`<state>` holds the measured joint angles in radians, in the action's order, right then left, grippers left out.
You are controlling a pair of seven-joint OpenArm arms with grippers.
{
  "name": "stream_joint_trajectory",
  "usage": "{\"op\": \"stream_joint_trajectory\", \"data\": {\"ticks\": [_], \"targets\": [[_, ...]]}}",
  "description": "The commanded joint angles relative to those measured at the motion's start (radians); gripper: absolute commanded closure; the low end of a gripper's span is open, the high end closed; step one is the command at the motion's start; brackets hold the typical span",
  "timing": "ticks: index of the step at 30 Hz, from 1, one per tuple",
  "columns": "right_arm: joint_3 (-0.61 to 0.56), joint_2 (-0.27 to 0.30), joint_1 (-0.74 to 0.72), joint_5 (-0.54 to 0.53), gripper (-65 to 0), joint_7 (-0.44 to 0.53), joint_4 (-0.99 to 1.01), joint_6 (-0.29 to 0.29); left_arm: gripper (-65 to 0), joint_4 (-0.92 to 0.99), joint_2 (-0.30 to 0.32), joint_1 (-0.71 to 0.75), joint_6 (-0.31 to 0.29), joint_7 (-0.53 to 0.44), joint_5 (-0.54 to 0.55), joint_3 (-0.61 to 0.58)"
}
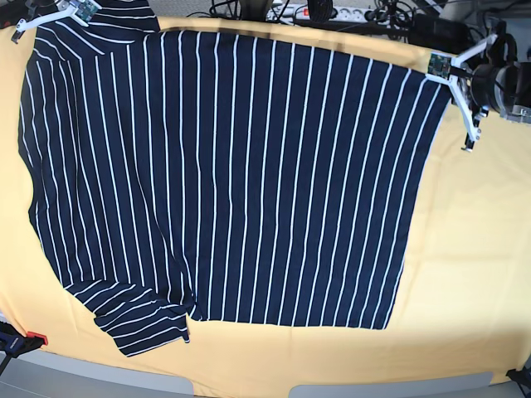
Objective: Fold the T-shirt properly
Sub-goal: 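Fold the grasped edge over the shirt body with both grippers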
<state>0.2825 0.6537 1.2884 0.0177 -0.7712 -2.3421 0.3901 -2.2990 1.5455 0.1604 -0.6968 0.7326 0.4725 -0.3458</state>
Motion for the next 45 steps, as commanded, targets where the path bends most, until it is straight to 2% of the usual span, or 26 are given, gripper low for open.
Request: {"op": "stream_joint_trajectory", "data": {"ticks": [1, 4, 8, 15, 17, 21, 22, 25, 27, 28, 31, 33, 39, 45], "targets": [[0.006, 0.009, 0.016, 0.012, 0.0, -0.012, -0.014, 0.003, 0.0, -0.006, 0.008, -0.006, -0.001, 0.023, 0.01, 0.013], [0.006, 0.009, 0.016, 0.011, 0.0, -0.02, -0.014, 0.009, 0.0, -0.007, 0.008, -0.005, -0.001, 0.072, 0.086, 0.013], [0.006, 0.009, 0.017, -0.027, 0.0, -0.063, -0.014, 0.032, 0.0, -0.013, 0.008, -0.006, -0.001, 0.188, 0.219, 0.013], [0.006, 0.009, 0.016, -0.01, 0.0, -0.079, -0.014, -0.003, 0.0, -0.019, 0.008, -0.006, -0.001, 0.214, 0.234, 0.013], [0.006, 0.009, 0.016, 0.035, 0.0, -0.05, -0.014, -0.04, 0.0, -0.02, 0.008, -0.01, -0.001, 0.209, 0.203, 0.013], [0.02, 0.014, 0.0, 0.117, 0.0, 0.1, -0.014, -0.104, 0.0, -0.019, 0.008, -0.023, -0.001, 0.128, 0.085, 0.013], [0.023, 0.019, -0.012, 0.11, 0.0, 0.118, -0.014, -0.103, 0.0, -0.016, 0.008, -0.026, -0.001, 0.092, 0.065, 0.013], [0.023, 0.037, -0.076, 0.059, 0.0, 0.138, -0.014, -0.09, 0.0, -0.002, -0.043, -0.026, -0.001, 0.004, -0.011, 0.013], [0.023, 0.046, -0.13, 0.036, 0.0, 0.152, -0.014, -0.068, 0.0, 0.012, -0.079, -0.026, -0.001, -0.063, -0.113, 0.013], [0.023, 0.048, -0.16, 0.026, 0.0, 0.158, -0.014, -0.059, 0.0, 0.021, -0.095, -0.026, 0.008, -0.093, -0.173, 0.013], [0.023, 0.048, -0.249, 0.004, 0.0, 0.193, -0.014, -0.045, 0.0, 0.052, -0.15, -0.042, 0.122, -0.141, -0.288, 0.013], [0.023, 0.05, -0.306, 0.004, 0.0, 0.205, -0.014, -0.045, 0.0, 0.07, -0.182, -0.071, 0.155, -0.143, -0.291, 0.013], [0.022, 0.081, -0.449, -0.076, 0.0, 0.275, 0.097, 0.015, 0.0, 0.164, -0.241, -0.171, 0.156, -0.226, -0.311, 0.013], [0.022, 0.081, -0.649, -0.182, 0.0, 0.283, 0.258, 0.051, 0.0, 0.292, -0.362, -0.265, 0.162, -0.263, -0.308, 0.013]]}}
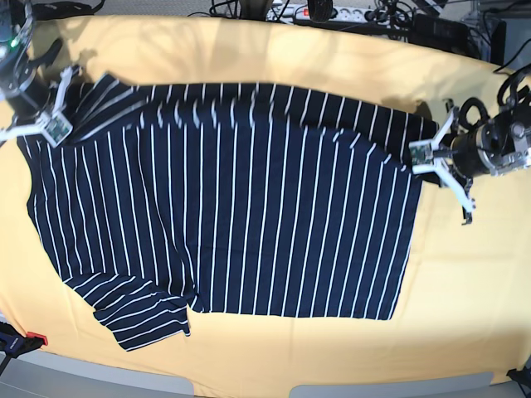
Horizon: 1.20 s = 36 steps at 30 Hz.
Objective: Fold the T-shirt properly
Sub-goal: 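Fold the grasped edge over the shirt body with both grippers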
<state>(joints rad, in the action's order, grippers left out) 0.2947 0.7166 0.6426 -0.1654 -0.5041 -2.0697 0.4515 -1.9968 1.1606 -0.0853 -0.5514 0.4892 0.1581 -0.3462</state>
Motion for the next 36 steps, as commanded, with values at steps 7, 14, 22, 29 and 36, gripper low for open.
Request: {"op": "stream_joint_trajectory", "data": {"ticks": [7, 14, 22, 29, 36], "targets": [[0.005, 0.018, -0.182, -0.11, 0.0, 0.015, 0.142, 0.058, 0.0, 0.055, -0.065, -0.079, 0.074, -0.024, 0.007, 0.013], [0.005, 0.018, -0.29, -0.202, 0.0, 0.015, 0.255, 0.117, 0.0, 0.093, -0.089, -0.082, 0.074, -0.09, -0.048, 0.013], [-0.011, 0.017, -0.31, -0.227, 0.0, 0.022, 0.277, 0.14, 0.0, 0.114, -0.102, -0.082, 0.111, -0.154, -0.124, 0.013], [-0.08, 0.017, -0.311, -0.222, 0.0, 0.023, 0.277, 0.127, 0.0, 0.114, -0.102, -0.12, 0.111, -0.179, -0.124, 0.013], [-0.1, 0.015, -0.346, -0.171, 0.0, 0.023, 0.277, 0.059, 0.0, 0.115, -0.103, -0.15, 0.09, -0.179, -0.073, 0.013]]}}
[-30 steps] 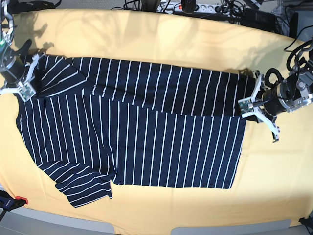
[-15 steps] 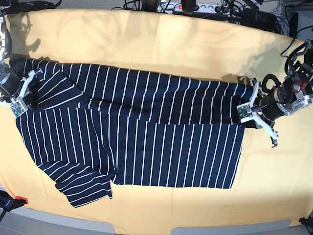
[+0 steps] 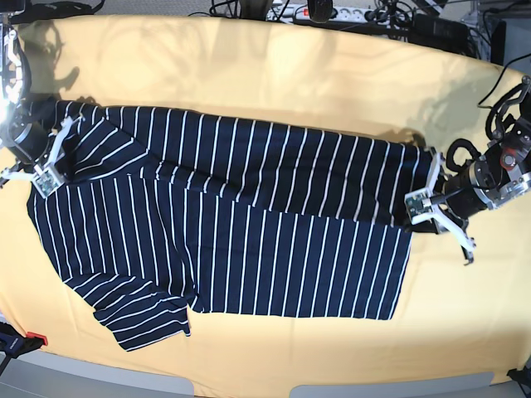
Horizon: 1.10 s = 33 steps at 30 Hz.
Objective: Fold the T-shirt properly
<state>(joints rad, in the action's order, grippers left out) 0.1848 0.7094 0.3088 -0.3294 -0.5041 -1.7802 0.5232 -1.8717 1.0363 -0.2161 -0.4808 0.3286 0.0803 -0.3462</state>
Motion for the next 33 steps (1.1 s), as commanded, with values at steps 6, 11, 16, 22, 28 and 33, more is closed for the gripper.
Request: {"op": "stream_joint_trajectory", "data": {"ticks": [6, 11, 16, 22, 28, 33], "targets": [[0.01, 0.023, -0.058, 0.023, -24.2, 0.021, -0.012, -0.066, -39.6, -0.01, 0.03, -0.02, 0.024, -0.014, -0.019, 0.013], [0.011, 0.029, -0.08, 0.04, -42.4, 0.011, -0.012, -0.096, -44.9, -0.011, 0.048, -0.054, 0.064, 0.077, -0.008, 0.013], [0.011, 0.065, -0.085, -0.039, -42.2, -0.083, -0.035, 0.074, -44.9, -0.013, 0.109, -0.077, -0.137, 0.098, 0.14, 0.013], [0.011, 0.157, -0.063, -0.311, -41.8, -0.338, -0.1, 0.175, -44.9, -0.052, 0.199, -0.027, -0.217, 0.1, 0.32, 0.013], [0.011, 0.186, 0.05, -0.312, -41.8, -0.398, -0.114, 0.175, -44.9, -0.072, 0.21, 0.114, -0.217, 0.072, 0.136, 0.013], [0.011, 0.186, 0.125, -0.215, -41.8, -0.39, -0.114, 0.175, -44.9, -0.069, 0.21, 0.161, -0.217, 0.0, -0.005, 0.013]]}}
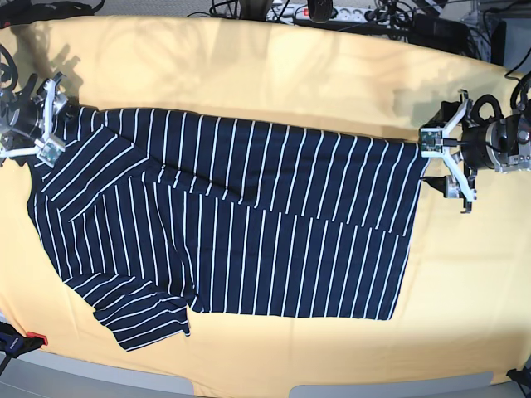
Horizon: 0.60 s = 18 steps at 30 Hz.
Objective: Fold the T-shirt properly
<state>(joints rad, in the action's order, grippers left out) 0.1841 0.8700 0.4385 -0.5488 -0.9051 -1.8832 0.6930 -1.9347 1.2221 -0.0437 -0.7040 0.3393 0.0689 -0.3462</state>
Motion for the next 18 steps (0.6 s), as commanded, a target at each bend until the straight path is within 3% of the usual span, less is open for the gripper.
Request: {"op": "stream_joint_trajectory", "data": {"ticks": [1, 3, 8, 11, 16, 18], "targets": [[0.012, 0.025, 0.007, 0.005, -41.8, 0.011, -0.011, 0.005, -44.9, -0.005, 0.025, 0.0, 0.006, -0.011, -0.007, 0.013], [0.012, 0.025, 0.024, 0.003, -41.8, 0.011, -0.011, 0.005, -44.9, 0.006, 0.025, 0.021, 0.022, -0.021, -0.022, 0.011], [0.012, 0.025, 0.032, 0.003, -41.8, 0.015, -0.011, -0.002, -44.9, 0.066, 0.021, 0.038, 0.085, -0.153, -0.154, 0.006], [0.012, 0.025, 0.032, 0.003, -41.8, 0.027, -0.011, -0.002, -44.9, 0.097, 0.01, 0.035, 0.125, -0.164, -0.193, 0.005], [0.012, 0.025, 0.032, 0.0, -41.8, 0.03, -0.011, -0.002, -44.8, 0.13, 0.005, 0.032, 0.124, -0.202, -0.192, -0.001], [0.012, 0.025, 0.032, 0.0, -41.8, 0.03, -0.011, -0.002, -41.8, 0.134, 0.0, 0.032, 0.125, -0.212, -0.192, -0.001]]}}
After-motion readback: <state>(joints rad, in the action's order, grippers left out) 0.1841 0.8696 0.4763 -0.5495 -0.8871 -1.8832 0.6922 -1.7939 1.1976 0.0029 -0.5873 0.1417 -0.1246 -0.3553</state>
